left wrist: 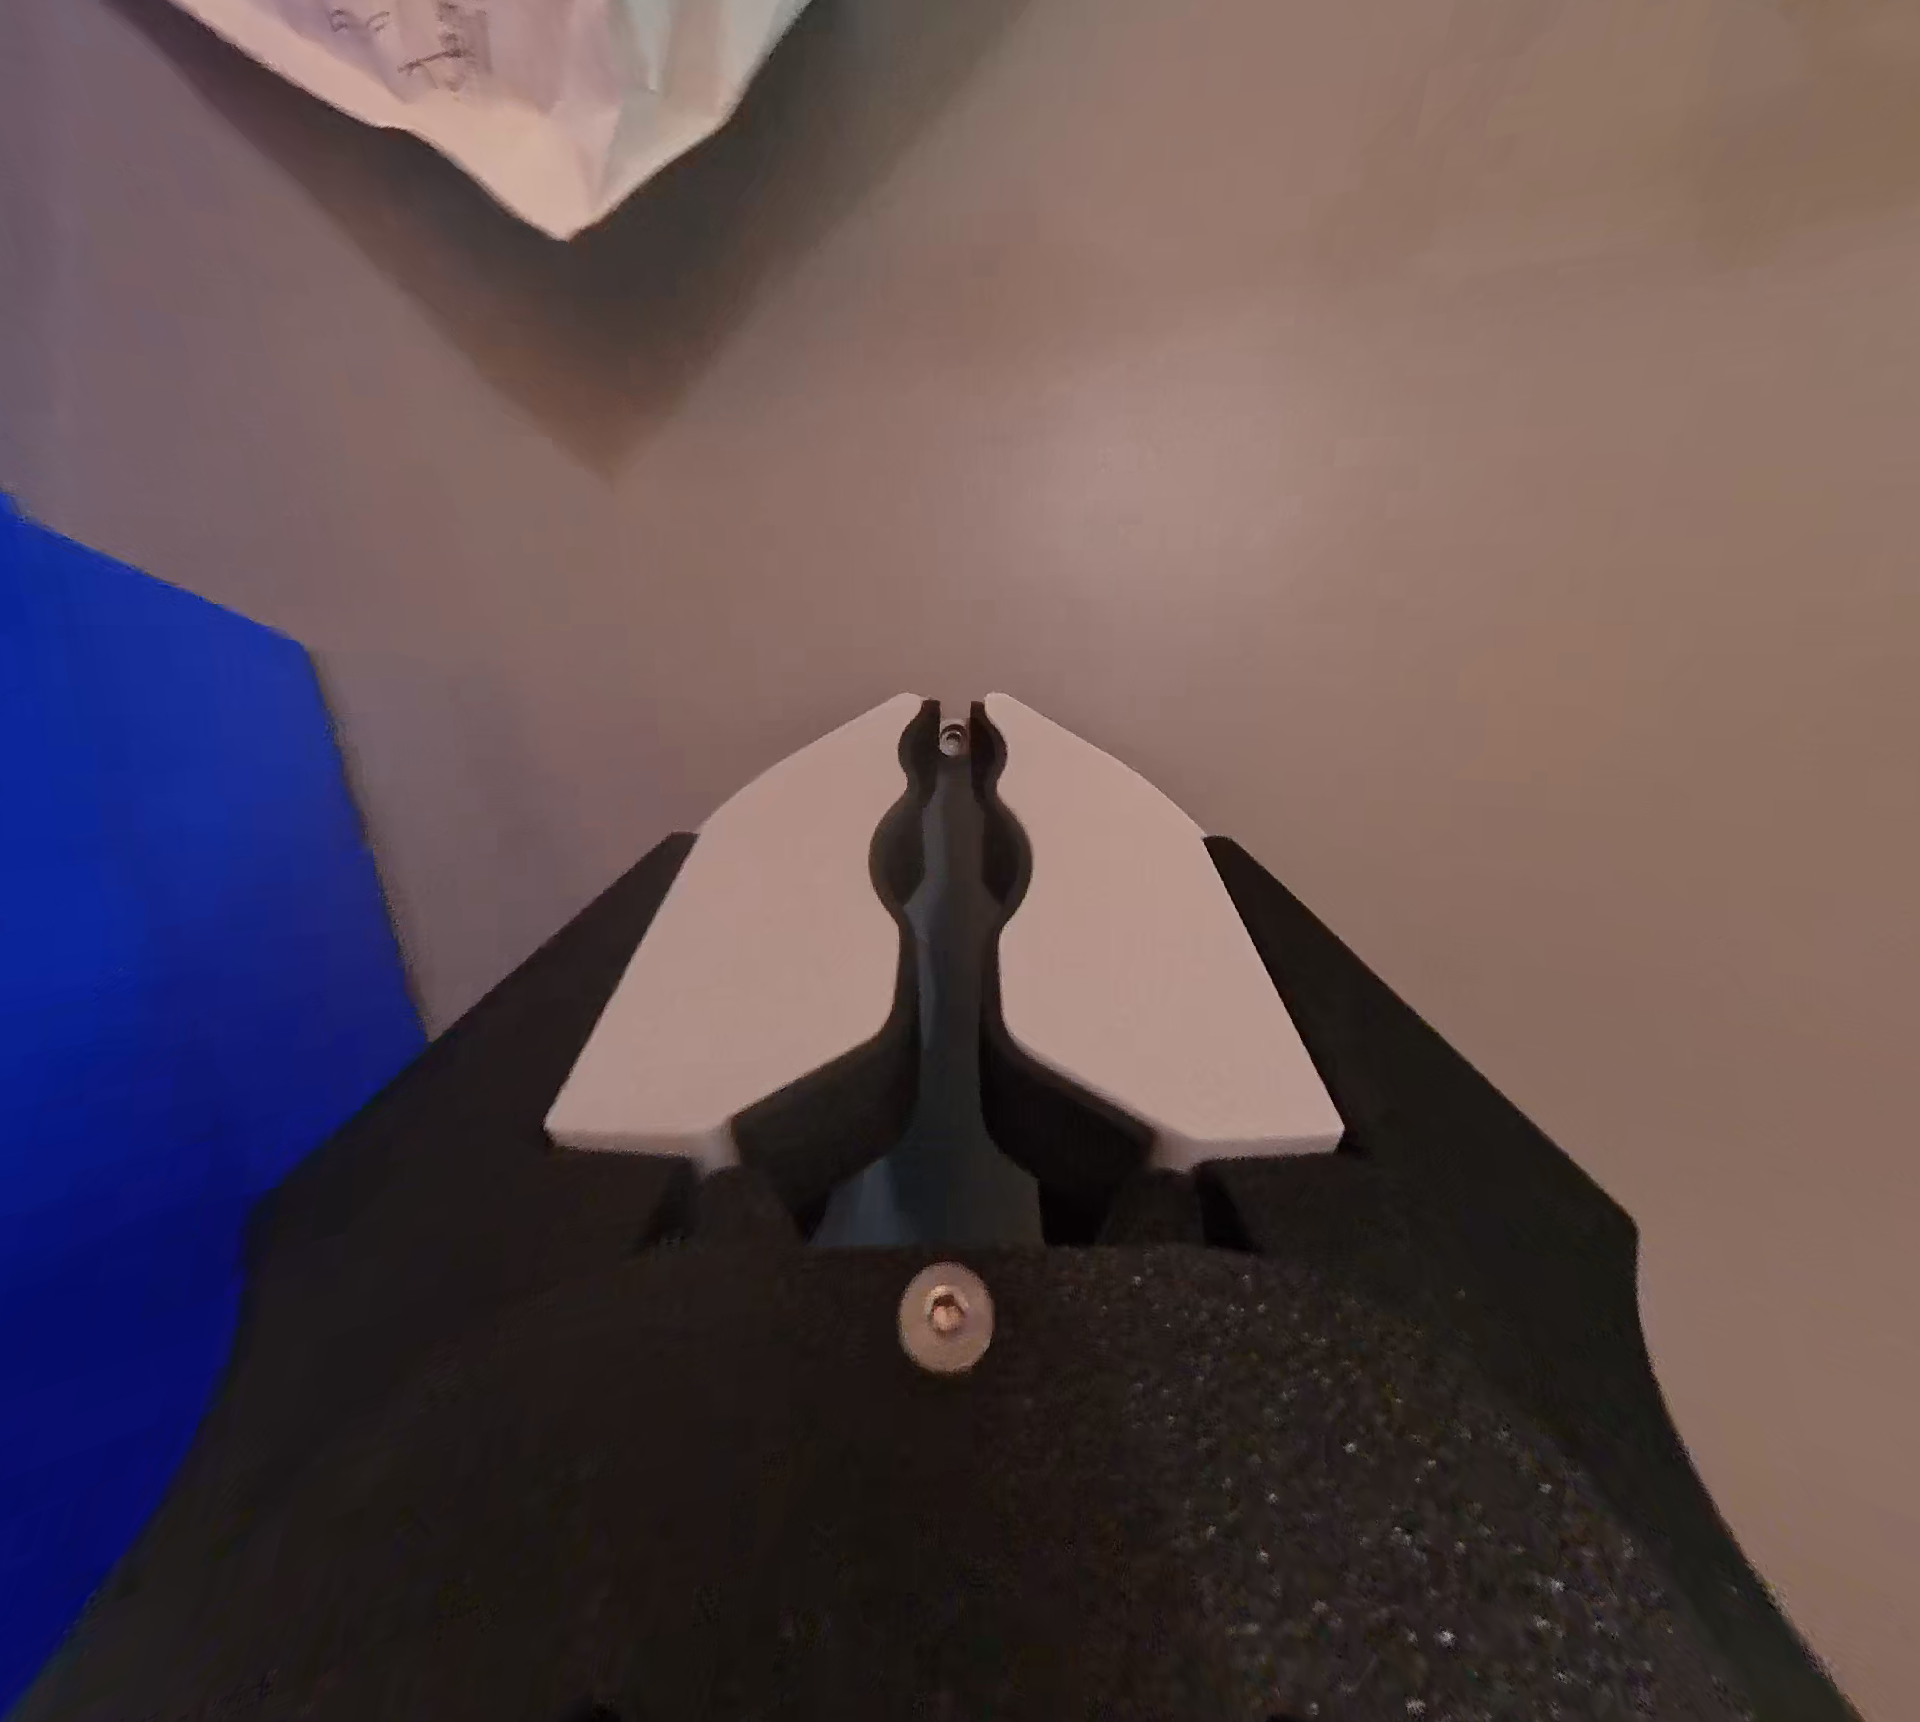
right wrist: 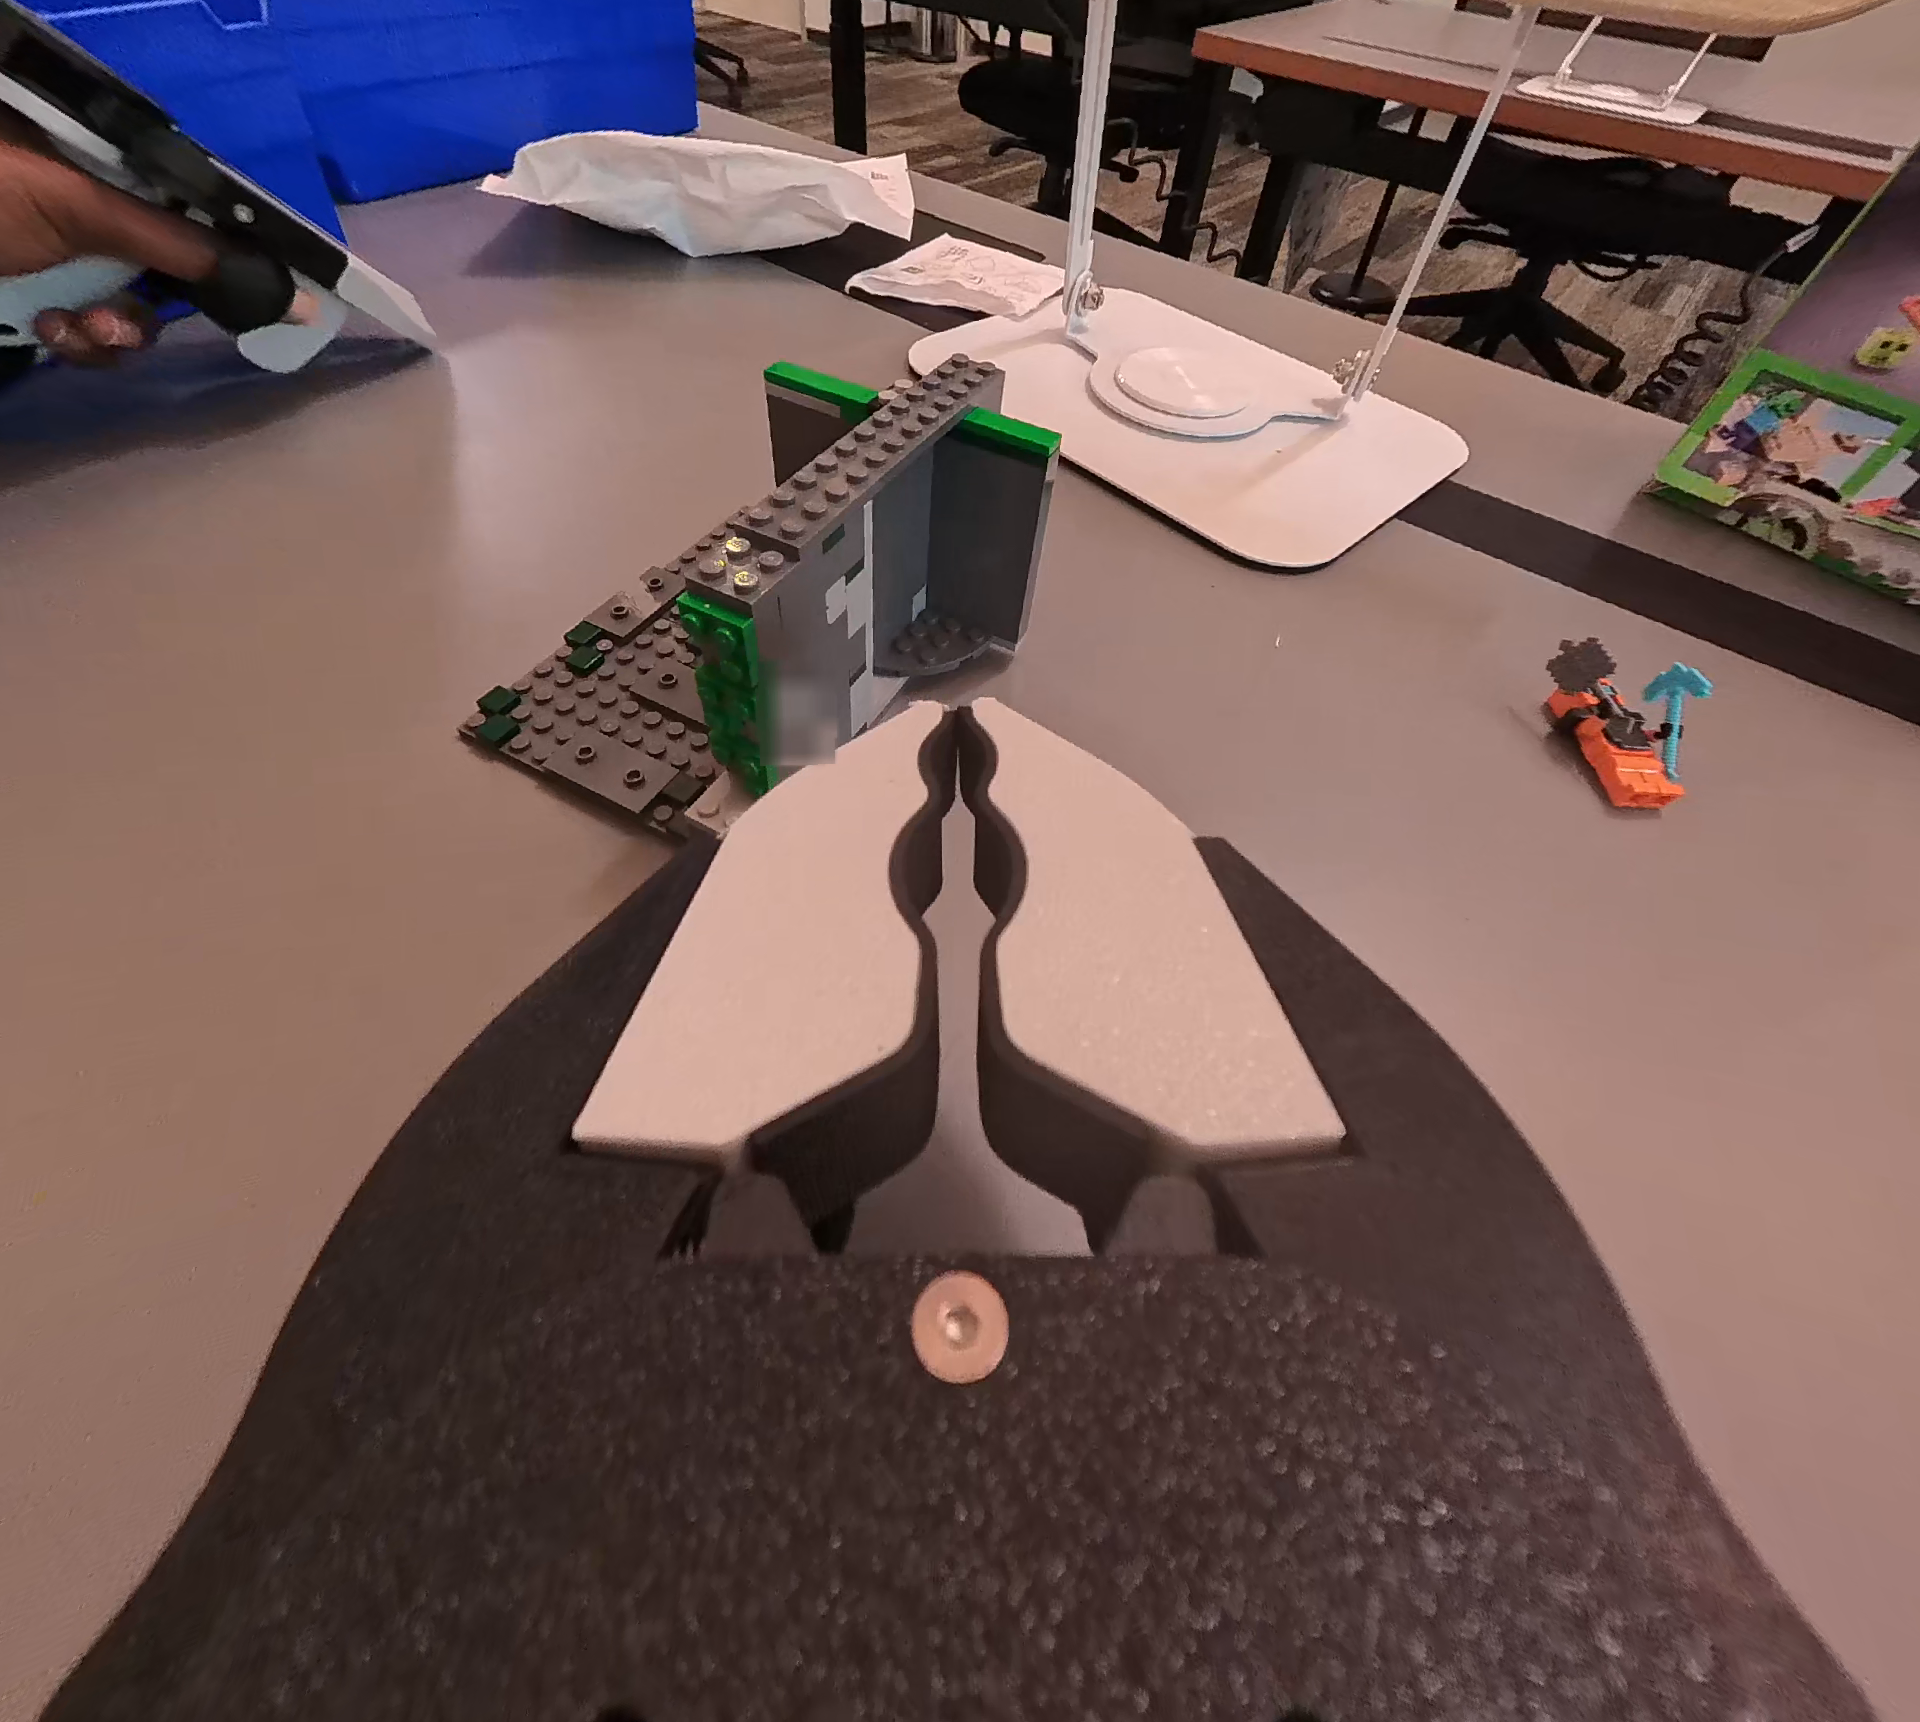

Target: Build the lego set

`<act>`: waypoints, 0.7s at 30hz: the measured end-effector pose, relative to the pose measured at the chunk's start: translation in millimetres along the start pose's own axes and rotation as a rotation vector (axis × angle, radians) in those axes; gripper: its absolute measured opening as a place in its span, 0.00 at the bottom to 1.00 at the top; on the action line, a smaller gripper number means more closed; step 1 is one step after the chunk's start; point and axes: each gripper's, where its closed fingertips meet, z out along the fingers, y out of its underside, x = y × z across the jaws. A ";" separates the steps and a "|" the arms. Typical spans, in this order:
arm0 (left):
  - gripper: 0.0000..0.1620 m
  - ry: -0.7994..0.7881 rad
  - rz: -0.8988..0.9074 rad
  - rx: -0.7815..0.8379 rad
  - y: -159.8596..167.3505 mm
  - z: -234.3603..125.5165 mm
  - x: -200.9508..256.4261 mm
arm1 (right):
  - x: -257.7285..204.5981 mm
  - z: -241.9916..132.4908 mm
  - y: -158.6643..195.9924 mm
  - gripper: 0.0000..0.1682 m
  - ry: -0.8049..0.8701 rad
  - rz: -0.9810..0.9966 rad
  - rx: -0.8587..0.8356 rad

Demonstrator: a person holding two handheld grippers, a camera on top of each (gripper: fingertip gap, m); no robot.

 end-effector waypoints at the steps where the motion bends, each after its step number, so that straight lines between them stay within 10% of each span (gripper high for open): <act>1: 0.03 0.026 0.007 0.014 -0.6 -1.9 8.7 | -0.1 0.2 0.3 0.00 -0.001 0.001 -0.001; 21: 0.19 0.011 0.025 0.133 -6.0 -45.6 18.1 | -3.9 4.0 8.6 0.00 -0.019 -0.003 -0.038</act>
